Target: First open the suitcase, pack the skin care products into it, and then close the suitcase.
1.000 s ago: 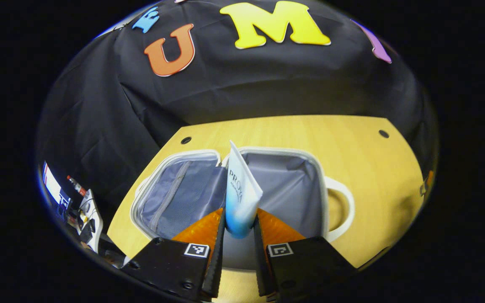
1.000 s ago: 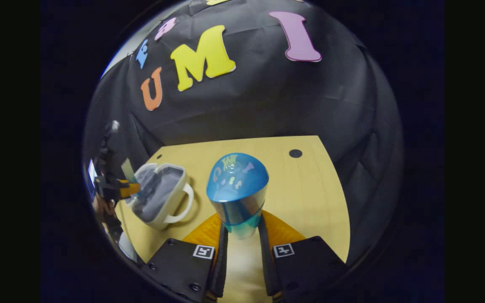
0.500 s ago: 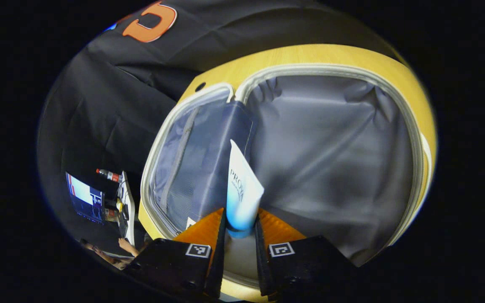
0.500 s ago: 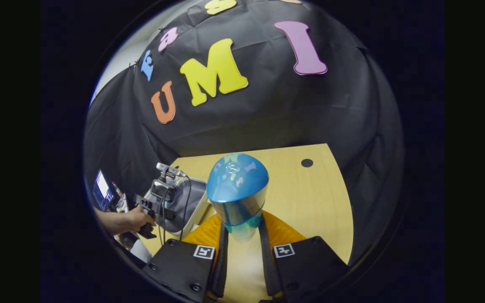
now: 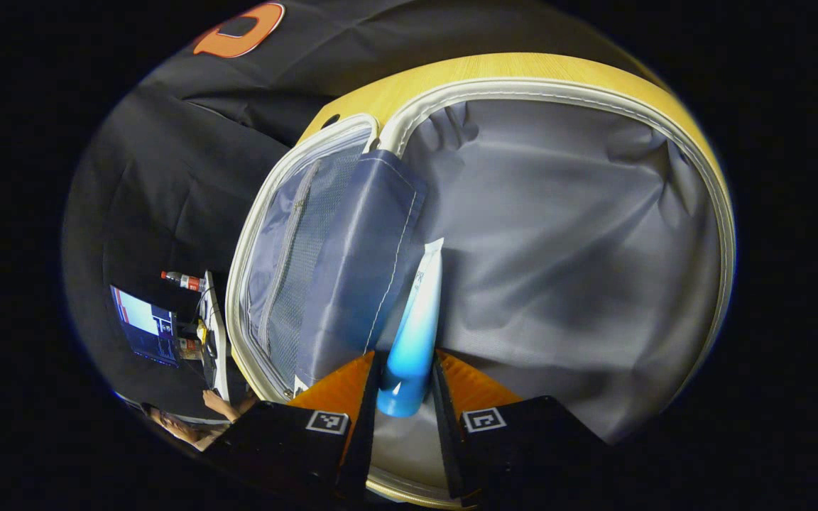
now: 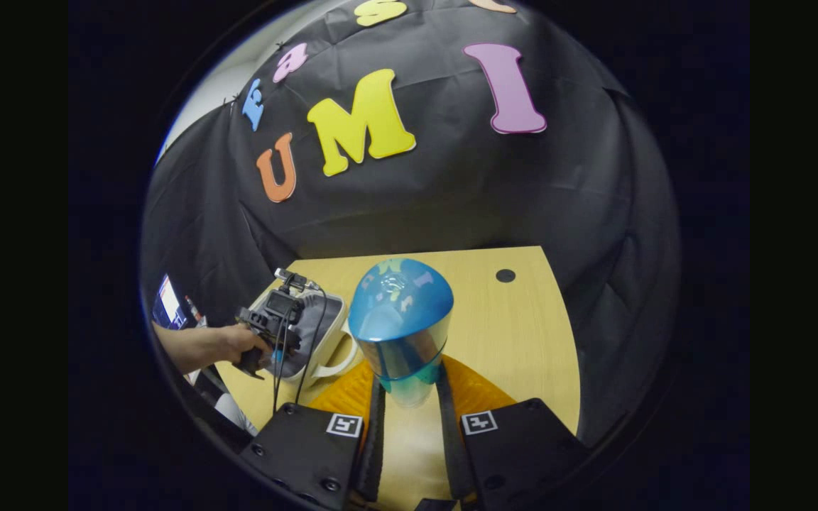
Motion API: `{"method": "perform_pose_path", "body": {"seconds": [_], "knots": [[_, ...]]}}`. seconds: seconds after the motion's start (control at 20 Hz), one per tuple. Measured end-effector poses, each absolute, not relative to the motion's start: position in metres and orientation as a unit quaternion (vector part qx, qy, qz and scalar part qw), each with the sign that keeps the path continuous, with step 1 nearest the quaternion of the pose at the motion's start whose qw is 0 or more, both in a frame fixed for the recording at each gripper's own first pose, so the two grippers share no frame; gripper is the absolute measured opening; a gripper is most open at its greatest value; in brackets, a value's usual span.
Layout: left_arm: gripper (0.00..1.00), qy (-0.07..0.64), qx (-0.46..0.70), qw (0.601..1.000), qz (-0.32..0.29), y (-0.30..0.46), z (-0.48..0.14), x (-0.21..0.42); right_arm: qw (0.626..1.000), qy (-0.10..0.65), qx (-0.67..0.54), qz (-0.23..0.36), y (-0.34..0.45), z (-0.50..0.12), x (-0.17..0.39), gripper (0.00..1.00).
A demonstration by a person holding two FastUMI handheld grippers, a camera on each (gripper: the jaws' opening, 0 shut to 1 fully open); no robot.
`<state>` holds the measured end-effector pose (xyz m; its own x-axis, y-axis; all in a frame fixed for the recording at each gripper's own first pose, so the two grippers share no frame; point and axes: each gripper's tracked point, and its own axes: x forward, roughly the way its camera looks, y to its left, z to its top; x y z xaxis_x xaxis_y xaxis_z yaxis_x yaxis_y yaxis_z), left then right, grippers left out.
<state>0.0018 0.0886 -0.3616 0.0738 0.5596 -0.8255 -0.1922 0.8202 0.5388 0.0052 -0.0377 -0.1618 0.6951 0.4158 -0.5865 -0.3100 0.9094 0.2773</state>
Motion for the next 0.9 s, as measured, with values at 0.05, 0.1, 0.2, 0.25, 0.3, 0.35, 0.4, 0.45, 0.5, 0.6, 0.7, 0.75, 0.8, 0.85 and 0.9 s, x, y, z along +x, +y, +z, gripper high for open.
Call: {"method": "perform_pose_path", "body": {"seconds": [0.05, 0.1, 0.2, 0.25, 0.3, 0.35, 0.4, 0.45, 0.5, 0.6, 0.7, 0.75, 0.8, 0.85, 0.9], "knots": [[0.45, 0.628, 0.145, 0.720, 0.258, 0.089, -0.364, 0.001, 0.917, 0.336, 0.082, 0.199, -0.037, -0.160, 0.004, 0.34], [0.53, 0.629, 0.144, 0.720, 0.255, 0.088, -0.364, 0.001, 0.917, 0.335, 0.085, 0.200, -0.037, -0.160, 0.002, 0.34], [0.48, 0.627, 0.135, 0.727, 0.244, 0.085, -0.362, 0.001, 0.918, 0.332, 0.083, 0.202, -0.035, -0.161, -0.001, 0.34], [0.57, 0.625, 0.128, 0.733, 0.235, 0.082, -0.361, 0.002, 0.917, 0.333, 0.081, 0.205, -0.033, -0.161, -0.002, 0.34], [0.66, 0.623, 0.121, 0.740, 0.223, 0.077, -0.360, 0.004, 0.916, 0.333, 0.079, 0.208, -0.029, -0.162, -0.003, 0.34], [0.77, 0.620, 0.112, 0.747, 0.210, 0.072, -0.359, 0.003, 0.915, 0.334, 0.079, 0.212, -0.024, -0.163, -0.003, 0.34], [0.89, 0.615, 0.105, 0.755, 0.201, 0.065, -0.352, 0.003, 0.913, 0.336, 0.077, 0.217, -0.017, -0.163, -0.003, 0.34], [1.00, 0.604, 0.097, 0.767, 0.194, 0.063, -0.348, 0.004, 0.912, 0.336, 0.077, 0.222, -0.009, -0.162, -0.001, 0.34], [0.99, 0.587, 0.085, 0.784, 0.184, 0.059, -0.338, 0.007, 0.911, 0.334, 0.078, 0.228, 0.002, -0.159, 0.001, 0.34], [0.99, 0.540, 0.059, 0.825, 0.158, 0.055, -0.313, 0.012, 0.907, 0.334, 0.079, 0.245, 0.032, -0.153, 0.009, 0.34], [0.99, 0.474, 0.027, 0.869, 0.138, 0.057, -0.276, 0.012, 0.901, 0.337, 0.074, 0.262, 0.070, -0.148, 0.018, 0.34], [0.99, 0.440, 0.020, 0.888, 0.132, 0.064, -0.258, 0.009, 0.897, 0.341, 0.073, 0.271, 0.093, -0.148, 0.024, 0.34], [0.99, 0.406, 0.020, 0.904, 0.129, 0.076, -0.239, 0.004, 0.891, 0.351, 0.073, 0.278, 0.118, -0.152, 0.027, 0.34], [1.00, 0.376, 0.021, 0.917, 0.131, 0.089, -0.222, -0.005, 0.883, 0.366, 0.073, 0.285, 0.143, -0.159, 0.029, 0.34], [0.99, 0.346, 0.021, 0.928, 0.136, 0.103, -0.207, -0.015, 0.874, 0.378, 0.074, 0.297, 0.171, -0.167, 0.028, 0.34]]}}
